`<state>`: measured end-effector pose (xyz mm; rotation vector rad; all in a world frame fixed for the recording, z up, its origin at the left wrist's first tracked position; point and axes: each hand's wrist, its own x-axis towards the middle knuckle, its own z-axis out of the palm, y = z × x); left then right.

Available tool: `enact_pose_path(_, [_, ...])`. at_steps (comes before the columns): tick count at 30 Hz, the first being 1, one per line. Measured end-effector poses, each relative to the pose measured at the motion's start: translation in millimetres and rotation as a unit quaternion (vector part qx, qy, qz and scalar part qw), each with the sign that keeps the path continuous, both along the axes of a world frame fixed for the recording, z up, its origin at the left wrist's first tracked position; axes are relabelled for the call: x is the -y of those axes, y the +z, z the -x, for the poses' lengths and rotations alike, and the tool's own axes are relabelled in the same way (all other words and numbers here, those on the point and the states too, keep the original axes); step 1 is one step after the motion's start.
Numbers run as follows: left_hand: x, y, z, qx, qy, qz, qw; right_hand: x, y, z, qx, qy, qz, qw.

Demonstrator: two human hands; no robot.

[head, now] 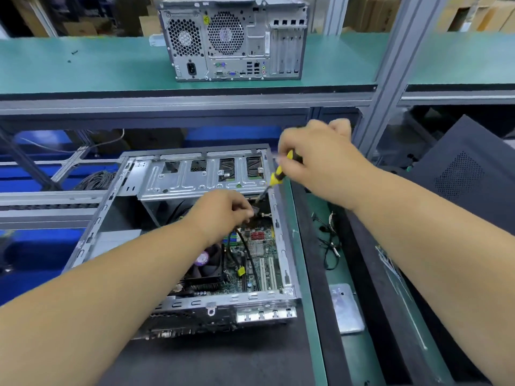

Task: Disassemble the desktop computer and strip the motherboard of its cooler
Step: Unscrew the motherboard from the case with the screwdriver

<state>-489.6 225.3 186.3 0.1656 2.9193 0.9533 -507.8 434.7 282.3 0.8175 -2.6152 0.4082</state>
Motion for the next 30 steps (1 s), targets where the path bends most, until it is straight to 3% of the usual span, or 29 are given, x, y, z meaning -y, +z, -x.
enact_pose_path(3, [-35.3, 21.5, -11.3, -0.019, 0.009, -0.066, 0.998, -30.3, 4.9, -7.8, -0.012, -0.062, 0.111, 0.992])
enact_pose_path(5, [-72.9, 33.1, -20.8, -0.008, -0.045, -0.078, 0.996, -50.5, 2.6, -12.9, 0.003, -0.098, 0.173, 0.98])
enact_pose_path(10, [-165.7, 22.5, -39.2, 0.06, -0.201, 0.086, 0.974, -95.3, -18.3, -28.4, 0.056, -0.165, 0.226, 0.959])
enact_pose_path(16, [-217.0, -6.0, -42.0, 0.088, -0.2, 0.21, 0.953, -132.9, -41.4, -49.4, 0.126, -0.176, 0.248, 0.944])
enact_pose_path(22, [-208.8, 0.8, -38.4, 0.043, -0.149, 0.192, 0.969, -144.9, -51.0, -56.7, 0.185, -0.153, 0.313, 0.919])
enact_pose_path(30, [-118.2, 30.7, -47.9, -0.065, -0.09, 0.077, 0.991, -94.9, -47.7, -50.6, 0.187, -0.079, 0.4, 0.894])
